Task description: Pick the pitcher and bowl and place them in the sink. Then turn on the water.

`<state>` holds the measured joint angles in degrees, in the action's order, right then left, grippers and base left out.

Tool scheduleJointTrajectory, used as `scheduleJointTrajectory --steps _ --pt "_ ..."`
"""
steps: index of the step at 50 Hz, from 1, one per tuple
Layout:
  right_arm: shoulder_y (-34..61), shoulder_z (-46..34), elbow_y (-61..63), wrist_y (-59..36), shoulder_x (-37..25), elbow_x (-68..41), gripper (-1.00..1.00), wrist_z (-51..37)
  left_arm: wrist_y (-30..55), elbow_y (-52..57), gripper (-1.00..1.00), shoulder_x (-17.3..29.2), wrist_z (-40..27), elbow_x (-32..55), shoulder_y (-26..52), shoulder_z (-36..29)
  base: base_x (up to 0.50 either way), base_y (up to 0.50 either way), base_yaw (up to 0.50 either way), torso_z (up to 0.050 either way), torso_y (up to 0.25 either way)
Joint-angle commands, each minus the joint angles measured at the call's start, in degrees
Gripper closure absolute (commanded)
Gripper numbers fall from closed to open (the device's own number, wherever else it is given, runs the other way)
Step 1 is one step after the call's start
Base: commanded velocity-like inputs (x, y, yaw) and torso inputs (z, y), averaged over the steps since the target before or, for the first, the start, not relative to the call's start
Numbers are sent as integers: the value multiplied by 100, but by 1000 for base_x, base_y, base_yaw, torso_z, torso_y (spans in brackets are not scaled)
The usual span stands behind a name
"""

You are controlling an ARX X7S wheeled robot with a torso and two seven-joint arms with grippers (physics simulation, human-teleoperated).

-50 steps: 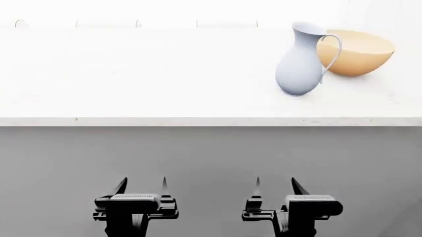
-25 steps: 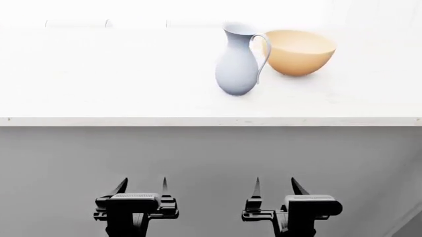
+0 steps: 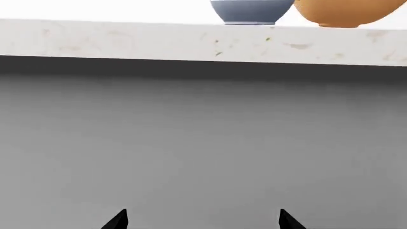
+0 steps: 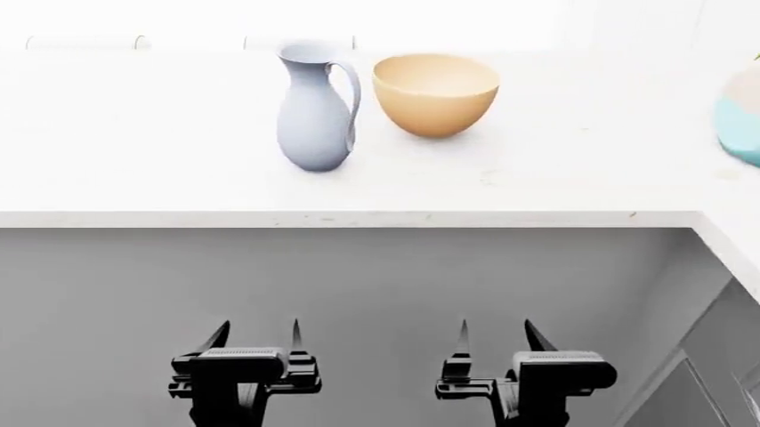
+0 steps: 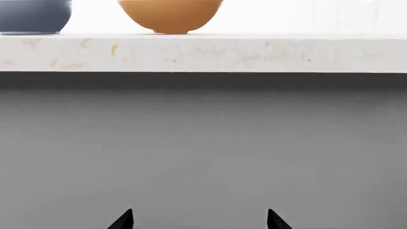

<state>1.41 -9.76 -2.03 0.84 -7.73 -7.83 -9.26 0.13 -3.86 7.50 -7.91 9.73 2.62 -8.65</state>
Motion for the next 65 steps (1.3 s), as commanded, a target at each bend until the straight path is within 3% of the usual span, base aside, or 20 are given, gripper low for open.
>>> scheduleJointTrajectory --steps 1,10,22,27,32,36,40,46,51,65 --pt "10 -38 43 -12 -36 -25 -100 -81 22 39 -100 34 -67 73 -19 -32 0 0 0 0 0" --pt "10 66 497 -531 -59 -204 -100 -297 488 541 -100 124 -129 295 -59 3 0 0 0 0 0" --pt "-3 260 3845 -3662 -692 -916 -100 -747 3108 3416 -100 744 -552 1470 140 363 0 0 0 0 0" --pt "506 693 5110 -5317 -846 -1580 -100 -1023 4385 4393 -100 1002 -837 2453 702 835 0 0 0 0 0" --pt "1809 1715 6135 -7545 -800 -2768 -100 -1308 6029 5037 -100 1235 -1400 4164 1749 1610 0 0 0 0 0" --pt "3294 2818 6087 -9070 -958 -5167 -100 -2478 7101 4839 -100 1416 -1992 5655 2859 2116 0 0 0 0 0" --pt "4448 2719 5011 -9034 -1637 -7474 -100 -4252 7664 4201 -100 1543 -2497 6683 3838 2246 0 0 0 0 0" --pt "5518 2215 3890 -8880 -1992 -8091 -100 -4672 7870 3293 -100 1741 -2567 6807 4824 2072 29 0 0 0 0" --pt "6026 1787 3450 -8723 -2040 -7583 -100 -4265 7960 2679 -100 1881 -2314 6757 5549 1809 225 0 0 0 0" --pt "6761 916 2813 -8104 -2146 -6413 -100 -3197 7974 1793 -100 2214 -1674 6519 6543 1308 379 0 0 0 0"
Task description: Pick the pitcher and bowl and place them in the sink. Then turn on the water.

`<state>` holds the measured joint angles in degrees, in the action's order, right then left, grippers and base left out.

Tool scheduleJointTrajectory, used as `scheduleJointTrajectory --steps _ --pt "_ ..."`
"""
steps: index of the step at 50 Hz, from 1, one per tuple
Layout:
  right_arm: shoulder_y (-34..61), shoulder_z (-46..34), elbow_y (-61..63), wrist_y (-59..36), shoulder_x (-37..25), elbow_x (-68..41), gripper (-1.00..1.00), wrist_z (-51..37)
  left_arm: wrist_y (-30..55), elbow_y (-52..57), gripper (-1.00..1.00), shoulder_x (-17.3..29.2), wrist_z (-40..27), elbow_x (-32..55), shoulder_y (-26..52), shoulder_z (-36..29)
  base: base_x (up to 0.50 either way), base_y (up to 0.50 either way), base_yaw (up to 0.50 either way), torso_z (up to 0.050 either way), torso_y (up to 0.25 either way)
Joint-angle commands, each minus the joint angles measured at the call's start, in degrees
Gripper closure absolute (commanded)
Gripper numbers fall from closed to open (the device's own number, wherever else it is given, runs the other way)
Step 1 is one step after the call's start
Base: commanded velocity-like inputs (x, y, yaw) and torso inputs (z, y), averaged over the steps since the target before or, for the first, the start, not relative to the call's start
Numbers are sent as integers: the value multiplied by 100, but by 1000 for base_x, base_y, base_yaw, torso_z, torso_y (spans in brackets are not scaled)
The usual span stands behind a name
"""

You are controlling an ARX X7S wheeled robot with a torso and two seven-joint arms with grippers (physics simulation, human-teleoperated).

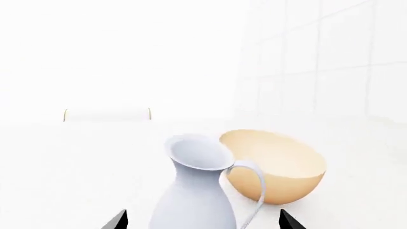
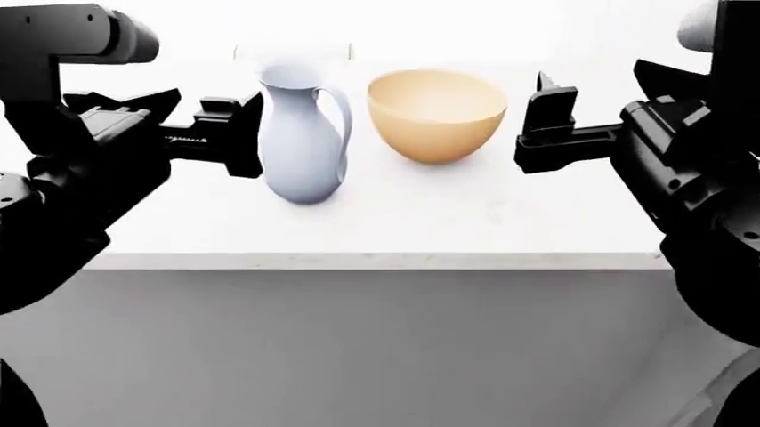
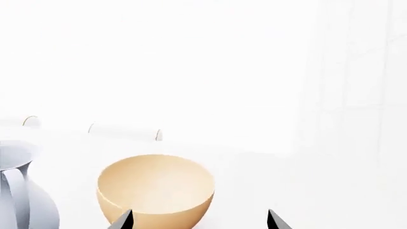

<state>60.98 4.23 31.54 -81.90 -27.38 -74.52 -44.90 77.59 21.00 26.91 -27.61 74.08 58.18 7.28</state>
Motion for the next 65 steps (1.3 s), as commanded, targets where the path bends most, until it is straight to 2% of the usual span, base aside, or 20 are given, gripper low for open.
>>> scheduleJointTrajectory --steps 1,16,24,30,33,36,39,41,47,51,58,65 --pt "831 -494 -569 187 -194 273 -100 388 212 -752 -100 289 323 68 1026 -290 414 0 0 0 0" --pt "1112 -545 -756 184 -253 108 -100 395 470 -1011 -100 478 54 623 1684 -196 420 0 0 0 0" --pt "1251 -678 -873 266 -227 166 -100 464 332 -1011 -100 640 289 491 1667 -317 417 0 0 0 0" --pt "1725 -729 -1390 38 -134 -99 -100 435 840 -1121 -100 914 -425 1698 1858 -39 58 0 0 0 3" --pt "2547 -560 -2744 -570 13 -868 -100 -112 1166 -1393 -100 1520 -117 2434 1920 -246 0 0 0 0 0" --pt "2945 -716 -3387 -630 36 -968 -100 -196 1126 -1399 -100 1878 -71 2923 1843 -498 0 0 0 0 0" --pt "3223 -1065 -3853 -469 27 -621 -100 211 1051 -1338 -100 2092 -118 3258 1751 -627 0 0 0 0 0" --pt "3480 -1477 -4206 -170 5 -117 -100 790 976 -1321 -100 2192 -199 3462 1756 -705 0 0 0 0 0" --pt "3966 -2565 -5367 742 94 1091 -100 2210 526 -1079 -100 2670 -839 4554 1635 -1012 0 0 0 0 0" --pt "4341 -3088 -6150 1161 277 1612 -100 2898 375 -967 -100 2793 -1002 4869 1599 -1154 0 0 0 0 0" --pt "4821 -3769 -7501 1795 609 2306 -100 3858 499 -687 -100 2666 -780 4629 1270 -1003 0 0 0 0 0" --pt "4984 -4127 -8550 2347 963 2726 -100 4407 736 -508 -100 2240 -195 3741 808 -693 0 0 0 0 0"
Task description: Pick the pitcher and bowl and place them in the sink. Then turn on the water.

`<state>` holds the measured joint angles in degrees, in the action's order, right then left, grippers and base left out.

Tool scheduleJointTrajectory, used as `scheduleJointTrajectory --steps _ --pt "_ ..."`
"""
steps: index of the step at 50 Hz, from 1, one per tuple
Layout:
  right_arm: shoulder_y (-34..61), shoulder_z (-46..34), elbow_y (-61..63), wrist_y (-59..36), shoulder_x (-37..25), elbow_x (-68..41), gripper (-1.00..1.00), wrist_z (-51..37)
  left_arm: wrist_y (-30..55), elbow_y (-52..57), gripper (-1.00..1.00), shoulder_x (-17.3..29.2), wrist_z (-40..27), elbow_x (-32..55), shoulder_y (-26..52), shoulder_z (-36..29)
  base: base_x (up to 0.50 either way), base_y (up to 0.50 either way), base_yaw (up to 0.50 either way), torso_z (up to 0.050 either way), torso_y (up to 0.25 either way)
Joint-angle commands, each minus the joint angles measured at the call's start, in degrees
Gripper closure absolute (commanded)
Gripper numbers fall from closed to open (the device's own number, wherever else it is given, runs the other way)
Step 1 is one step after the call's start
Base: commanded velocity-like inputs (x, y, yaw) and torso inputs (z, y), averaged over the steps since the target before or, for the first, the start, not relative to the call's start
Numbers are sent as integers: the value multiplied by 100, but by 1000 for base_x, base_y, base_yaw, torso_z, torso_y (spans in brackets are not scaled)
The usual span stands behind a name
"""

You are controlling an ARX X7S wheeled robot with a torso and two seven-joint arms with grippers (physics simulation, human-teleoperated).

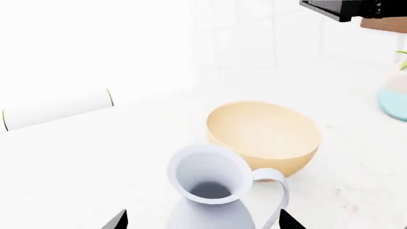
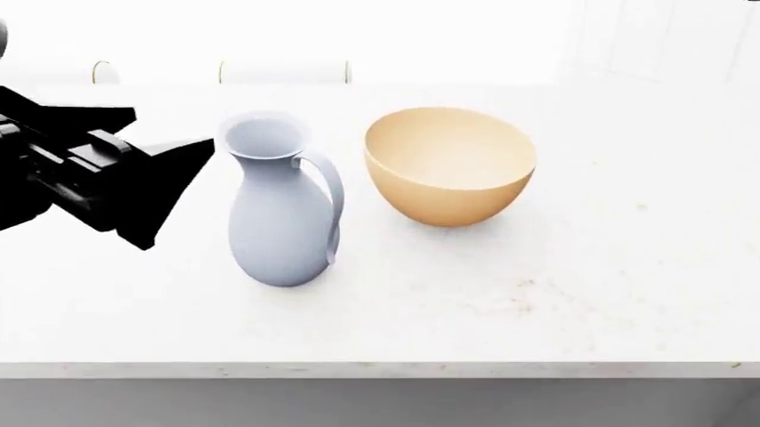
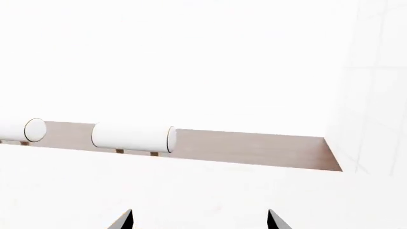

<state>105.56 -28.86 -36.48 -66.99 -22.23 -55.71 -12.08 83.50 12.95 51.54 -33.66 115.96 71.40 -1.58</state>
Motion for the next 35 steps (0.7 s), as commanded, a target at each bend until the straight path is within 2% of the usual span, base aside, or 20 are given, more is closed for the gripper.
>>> scheduleJointTrajectory --steps 1,7,11,21,35 --pt "530 -844 -1842 902 484 876 -100 1170 155 335 -100 -272 486 -555 -589 231 0 0 0 0 0" --pt "543 -977 -2418 1177 711 1041 -100 1429 167 518 -100 -523 945 -1172 -966 371 0 0 0 0 0" --pt "524 -1056 -2874 1419 891 1157 -100 1610 116 676 -100 -700 1493 -1942 -1203 415 0 0 0 0 0" --pt "484 -1205 -3826 1905 1285 1487 -100 2062 -500 708 -100 -1029 2503 -3482 -1403 21 0 0 0 0 0" --pt "282 -820 -3837 1897 1319 1988 -100 2219 -1011 429 -100 -1282 3180 -4387 -1328 -626 0 0 0 0 0"
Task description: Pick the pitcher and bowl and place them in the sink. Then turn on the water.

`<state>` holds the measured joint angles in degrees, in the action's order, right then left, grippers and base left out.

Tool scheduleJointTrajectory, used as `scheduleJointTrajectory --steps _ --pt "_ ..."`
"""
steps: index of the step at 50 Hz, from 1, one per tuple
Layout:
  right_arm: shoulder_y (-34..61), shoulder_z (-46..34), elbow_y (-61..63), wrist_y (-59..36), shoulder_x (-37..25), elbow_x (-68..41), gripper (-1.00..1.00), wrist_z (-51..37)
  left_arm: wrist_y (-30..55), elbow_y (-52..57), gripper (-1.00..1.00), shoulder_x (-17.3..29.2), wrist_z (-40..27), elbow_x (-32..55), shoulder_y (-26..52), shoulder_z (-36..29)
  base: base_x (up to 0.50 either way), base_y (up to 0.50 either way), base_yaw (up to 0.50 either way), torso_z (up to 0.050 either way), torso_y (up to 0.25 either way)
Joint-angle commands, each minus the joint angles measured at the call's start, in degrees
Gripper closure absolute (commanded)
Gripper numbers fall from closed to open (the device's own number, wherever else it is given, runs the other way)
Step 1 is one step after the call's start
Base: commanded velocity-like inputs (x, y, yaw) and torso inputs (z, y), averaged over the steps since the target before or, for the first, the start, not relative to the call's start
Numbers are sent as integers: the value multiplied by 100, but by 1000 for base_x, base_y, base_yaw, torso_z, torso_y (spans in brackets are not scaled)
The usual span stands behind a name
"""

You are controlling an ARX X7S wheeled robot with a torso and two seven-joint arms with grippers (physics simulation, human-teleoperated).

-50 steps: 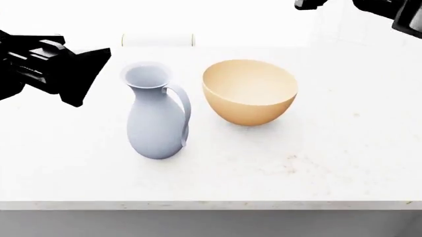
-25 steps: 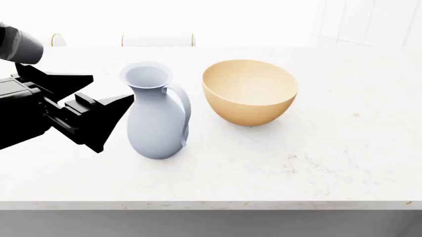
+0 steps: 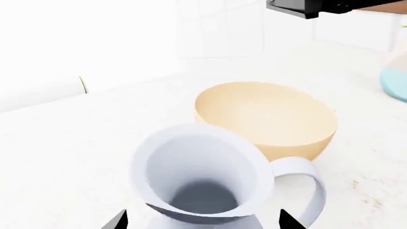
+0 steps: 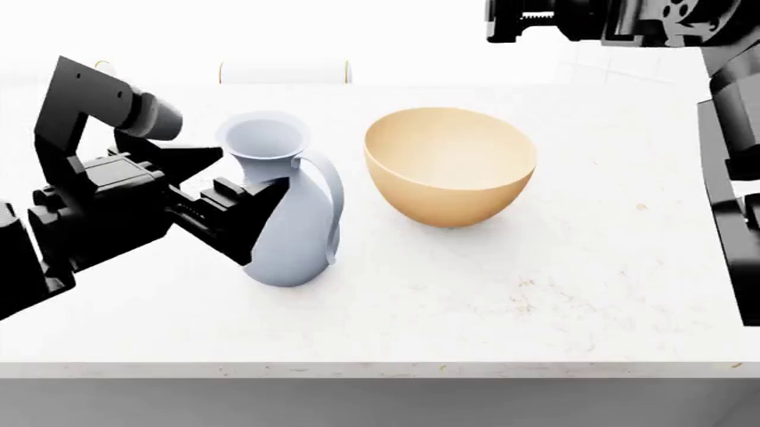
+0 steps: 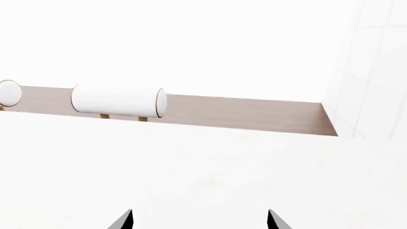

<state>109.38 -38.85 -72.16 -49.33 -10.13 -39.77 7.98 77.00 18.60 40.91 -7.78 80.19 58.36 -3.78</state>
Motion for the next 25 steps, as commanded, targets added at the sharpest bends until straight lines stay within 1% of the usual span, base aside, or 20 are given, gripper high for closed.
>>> scheduleJointTrajectory --steps 1,18,19,25 --pt "-116 220 -270 135 111 437 -100 219 -379 -155 -100 -233 615 -838 -16 -435 0 0 0 0 0" --pt "-274 958 -271 111 145 1262 -100 364 -693 -513 -100 -538 1009 -1214 84 -892 0 0 0 0 0" --pt "-282 999 -272 108 145 1311 -100 370 -715 -528 100 -544 1023 -1232 86 -902 0 0 0 0 0" --pt "-320 1294 -273 94 147 1568 -100 344 -771 -600 100 -567 991 -1250 121 -881 0 0 0 0 0"
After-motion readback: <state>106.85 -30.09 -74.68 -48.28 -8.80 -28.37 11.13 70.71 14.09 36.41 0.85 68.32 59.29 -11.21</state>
